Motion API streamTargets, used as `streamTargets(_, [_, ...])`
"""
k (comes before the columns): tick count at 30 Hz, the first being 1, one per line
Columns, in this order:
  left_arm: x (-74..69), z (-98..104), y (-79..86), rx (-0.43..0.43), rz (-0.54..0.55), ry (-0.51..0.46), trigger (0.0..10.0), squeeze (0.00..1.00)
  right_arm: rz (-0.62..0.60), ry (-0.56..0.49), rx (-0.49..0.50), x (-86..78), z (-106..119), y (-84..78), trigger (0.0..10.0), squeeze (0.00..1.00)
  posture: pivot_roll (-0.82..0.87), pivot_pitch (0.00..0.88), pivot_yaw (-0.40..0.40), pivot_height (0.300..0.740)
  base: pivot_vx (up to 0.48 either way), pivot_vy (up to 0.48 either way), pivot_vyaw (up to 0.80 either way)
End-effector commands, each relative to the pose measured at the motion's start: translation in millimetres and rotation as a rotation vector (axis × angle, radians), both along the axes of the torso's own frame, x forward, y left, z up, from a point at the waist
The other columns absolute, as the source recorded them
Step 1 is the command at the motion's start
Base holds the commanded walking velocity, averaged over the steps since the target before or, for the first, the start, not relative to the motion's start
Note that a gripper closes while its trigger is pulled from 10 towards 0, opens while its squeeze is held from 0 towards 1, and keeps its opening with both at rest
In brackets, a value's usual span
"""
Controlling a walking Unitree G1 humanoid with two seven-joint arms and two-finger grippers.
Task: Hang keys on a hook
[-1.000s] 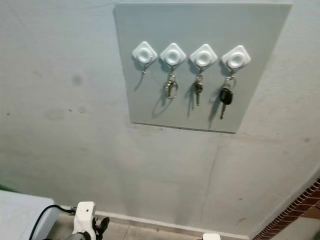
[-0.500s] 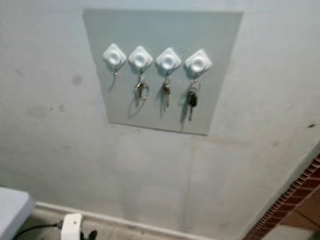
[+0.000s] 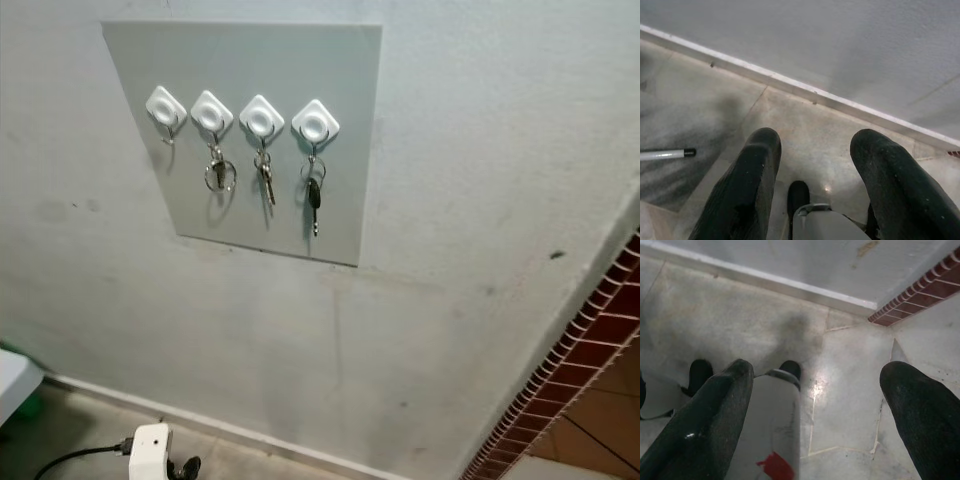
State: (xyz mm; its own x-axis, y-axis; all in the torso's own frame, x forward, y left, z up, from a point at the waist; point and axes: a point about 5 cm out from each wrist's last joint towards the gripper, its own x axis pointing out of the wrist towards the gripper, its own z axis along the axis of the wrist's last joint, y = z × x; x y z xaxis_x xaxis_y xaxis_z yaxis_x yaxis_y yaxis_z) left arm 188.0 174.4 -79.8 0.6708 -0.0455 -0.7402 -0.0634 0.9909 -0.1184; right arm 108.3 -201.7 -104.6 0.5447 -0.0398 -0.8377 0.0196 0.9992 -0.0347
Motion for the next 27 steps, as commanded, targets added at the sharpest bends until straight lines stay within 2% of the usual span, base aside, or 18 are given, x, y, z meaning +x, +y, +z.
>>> streamTargets(1, [0.2,0.3,4.1,0.007,-0.003,0.005,10.0,0.0,-0.002,0.019,0.009,-2.8,-1.8,3.8,10.0,0.0,0.1,0.0,0.052,0.74,0.0,0.0,0.0])
streamTargets(9, [-0.4,-0.1,3.8,0.009,-0.003,0.01,10.0,0.0,0.009,0.032,0.002,-3.7,-2.5,4.5,10.0,0.0,0.1,0.0,0.057,0.74,0.0,0.0,0.0])
streamTargets(27, [3.3,1.1,-3.6,0.005,-0.066,0.005,10.0,0.0,0.038,0.031,-0.004,5.7,-1.7,11.6,10.0,0.0,0.11,0.0,0.057,0.74,0.0,0.0,0.8])
